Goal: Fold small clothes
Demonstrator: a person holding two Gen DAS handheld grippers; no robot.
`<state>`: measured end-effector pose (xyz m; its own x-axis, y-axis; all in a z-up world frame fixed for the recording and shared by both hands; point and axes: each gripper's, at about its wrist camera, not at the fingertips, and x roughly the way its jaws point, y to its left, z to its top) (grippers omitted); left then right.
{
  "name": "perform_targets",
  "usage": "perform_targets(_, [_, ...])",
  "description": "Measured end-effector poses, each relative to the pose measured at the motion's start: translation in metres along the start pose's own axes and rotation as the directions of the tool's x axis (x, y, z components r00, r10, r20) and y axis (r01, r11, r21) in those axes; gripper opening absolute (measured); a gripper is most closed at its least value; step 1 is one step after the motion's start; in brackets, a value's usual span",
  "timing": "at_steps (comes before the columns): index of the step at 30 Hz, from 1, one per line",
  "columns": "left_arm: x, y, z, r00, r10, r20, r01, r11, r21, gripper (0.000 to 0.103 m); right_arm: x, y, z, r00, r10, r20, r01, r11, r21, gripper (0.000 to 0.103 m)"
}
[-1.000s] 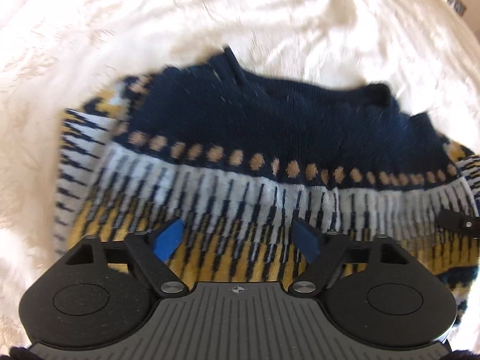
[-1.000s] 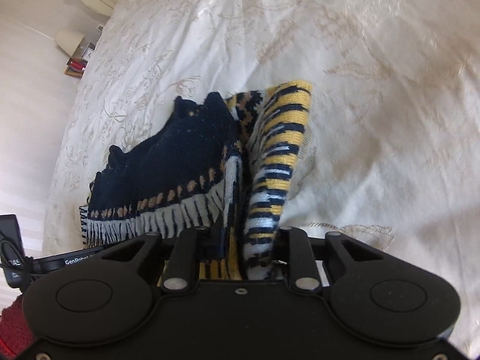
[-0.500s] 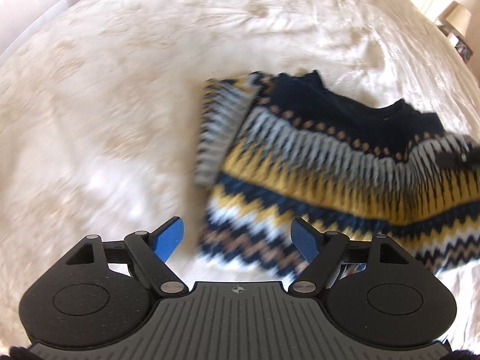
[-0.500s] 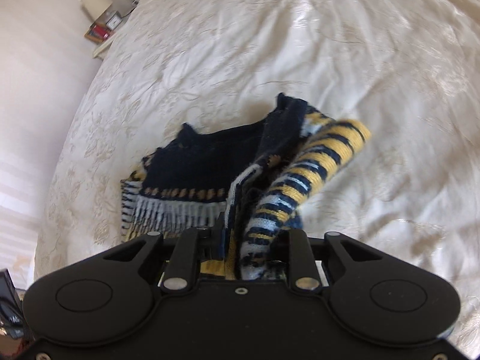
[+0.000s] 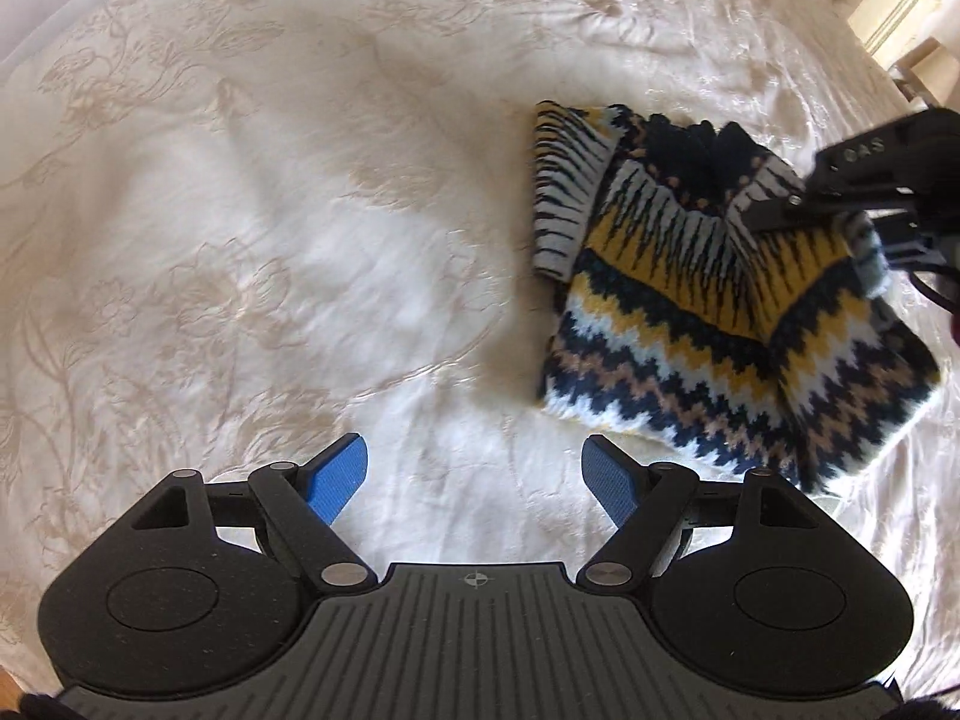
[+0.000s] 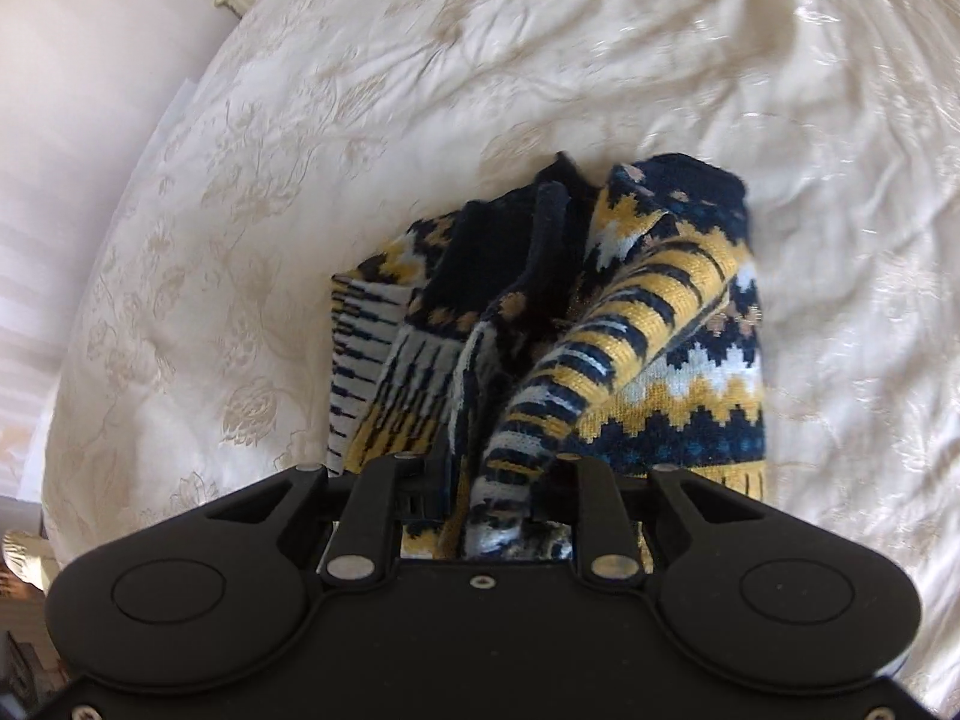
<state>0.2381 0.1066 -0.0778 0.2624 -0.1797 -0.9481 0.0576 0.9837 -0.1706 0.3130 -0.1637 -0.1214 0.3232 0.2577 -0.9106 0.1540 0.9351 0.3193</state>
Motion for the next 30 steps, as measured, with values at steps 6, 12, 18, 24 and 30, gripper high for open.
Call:
perform_targets(6, [0.002,0.013,-0.002,1.0,0.006,-0.01,-0.006,1.0,-0.02,0.078,0.026,0.034,0.009,0.998,-0.057,-0.023,0.055,0.997,-0.054,0.033])
perform_targets(12, [0.005,0.012,-0.001,1.0,-0.005,-0.03,0.005,1.0,-0.013,0.078,0.018,0.038,0.01,0.984,0.174,0.046,-0.171,0.983,-0.062,0.048])
perform_targets(18, [0.005,0.0,0.014,0.998,-0.053,-0.024,0.054,0.999,0.009,0.078,-0.017,0.015,0.005,0.962,0.235,0.141,-0.23,0.972,-0.051,0.051])
perform_targets(24, [0.015,-0.02,0.042,0.987,-0.157,-0.033,0.157,0.987,0.015,0.078,-0.038,-0.017,-0.021,0.982,0.102,0.157,-0.082,0.989,-0.127,0.054])
perform_targets(30, [0.032,-0.04,0.078,0.981,-0.19,-0.045,0.193,0.978,0.075,0.078,-0.045,-0.002,-0.087,0.987,-0.005,0.163,0.067,0.923,-0.379,0.058])
